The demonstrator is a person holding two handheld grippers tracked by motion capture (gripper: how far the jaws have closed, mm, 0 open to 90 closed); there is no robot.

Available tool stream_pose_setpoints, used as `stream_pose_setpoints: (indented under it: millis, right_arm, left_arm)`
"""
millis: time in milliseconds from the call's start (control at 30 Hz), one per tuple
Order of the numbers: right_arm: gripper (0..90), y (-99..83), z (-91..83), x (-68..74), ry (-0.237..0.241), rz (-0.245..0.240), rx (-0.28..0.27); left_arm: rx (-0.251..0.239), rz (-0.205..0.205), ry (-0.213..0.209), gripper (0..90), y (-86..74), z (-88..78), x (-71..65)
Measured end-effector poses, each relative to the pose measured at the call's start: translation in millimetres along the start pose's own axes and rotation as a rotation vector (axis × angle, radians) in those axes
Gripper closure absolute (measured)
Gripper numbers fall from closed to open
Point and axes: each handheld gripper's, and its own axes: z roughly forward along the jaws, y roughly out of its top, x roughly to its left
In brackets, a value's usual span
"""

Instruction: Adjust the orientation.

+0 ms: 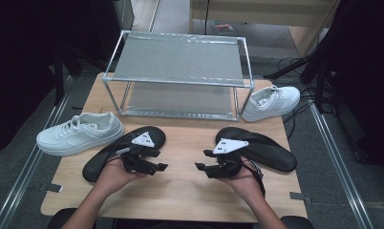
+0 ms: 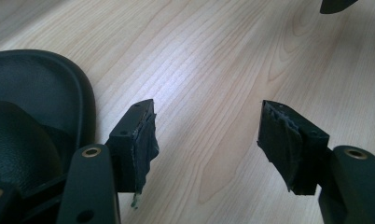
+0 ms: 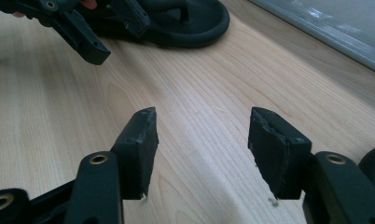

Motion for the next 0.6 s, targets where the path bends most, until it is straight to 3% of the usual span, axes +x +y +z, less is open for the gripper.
stream_pose_setpoints:
  millis: [67,367,433,533,600]
  right_arm:
    - [42.2,0.1,-1.1,-0.8,-0.026,0.000,-0.006]
    - [45.4,0.9,-5.4,-8.7,0.004,0.071,-0.025]
    - [45.4,0.8,-5.8,-9.2,0.002,0.067,-0.032]
    - [45.3,-0.1,-5.9,-8.3,-0.042,0.004,-0.021]
    - [45.4,0.0,-6.1,-8.2,-0.038,0.012,-0.024]
  left_arm:
    - [-0.007,-0.007,-0.013,37.0,0.0,-1.0,0.7]
    - [-0.024,-0.025,0.006,37.8,-1.6,-13.1,7.1]
    - [-0.023,-0.025,0.011,38.1,-1.8,-14.8,8.7]
    - [-0.029,-0.040,0.021,39.2,-2.4,-18.2,11.7]
    - [-0.029,-0.039,0.030,39.9,-3.8,-23.3,14.8]
